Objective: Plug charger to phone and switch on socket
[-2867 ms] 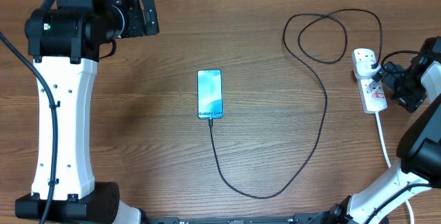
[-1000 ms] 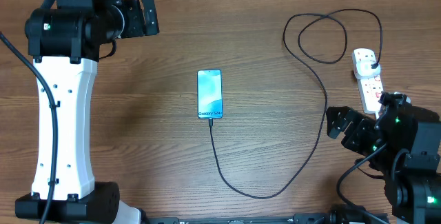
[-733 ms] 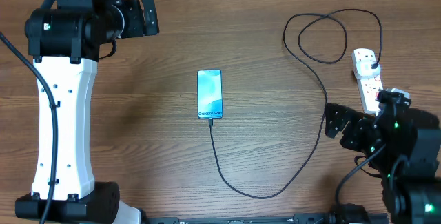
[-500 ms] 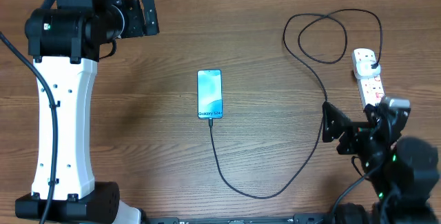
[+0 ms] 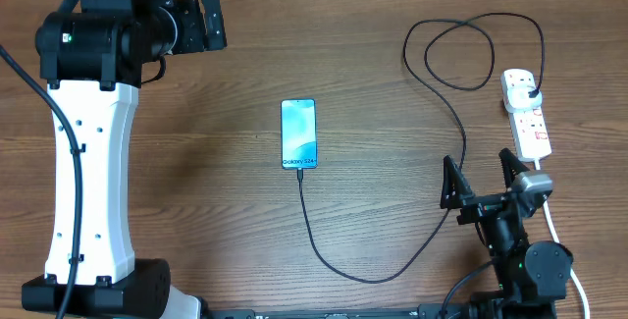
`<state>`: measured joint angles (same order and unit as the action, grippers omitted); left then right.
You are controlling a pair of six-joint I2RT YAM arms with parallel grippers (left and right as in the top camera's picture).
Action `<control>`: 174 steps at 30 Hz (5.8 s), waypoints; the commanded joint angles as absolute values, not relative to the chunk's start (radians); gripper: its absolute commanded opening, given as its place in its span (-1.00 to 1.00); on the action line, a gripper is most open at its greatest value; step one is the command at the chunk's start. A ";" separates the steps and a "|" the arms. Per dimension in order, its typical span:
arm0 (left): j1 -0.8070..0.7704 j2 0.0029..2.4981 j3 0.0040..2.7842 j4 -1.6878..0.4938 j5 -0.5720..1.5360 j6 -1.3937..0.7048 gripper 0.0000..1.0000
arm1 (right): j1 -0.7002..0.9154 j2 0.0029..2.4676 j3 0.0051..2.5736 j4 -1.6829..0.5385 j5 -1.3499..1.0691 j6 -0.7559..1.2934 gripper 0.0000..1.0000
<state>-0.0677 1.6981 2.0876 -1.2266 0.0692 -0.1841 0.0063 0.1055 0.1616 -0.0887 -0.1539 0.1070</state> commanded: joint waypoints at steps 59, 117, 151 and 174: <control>-0.071 1.697 2.090 -1.223 0.060 -0.180 1.00 | 0.012 0.003 0.008 -0.084 -0.027 -0.054 1.00; -0.072 0.480 0.911 -0.927 0.105 -0.014 1.00 | 0.012 0.003 0.008 -0.084 -0.027 -0.054 1.00; -0.012 0.003 0.101 -0.080 -0.009 -0.215 0.99 | 0.012 0.003 0.008 -0.084 -0.027 -0.054 1.00; -0.014 0.003 0.005 -0.078 0.006 -0.066 1.00 | 0.012 0.003 0.008 -0.084 -0.027 -0.054 1.00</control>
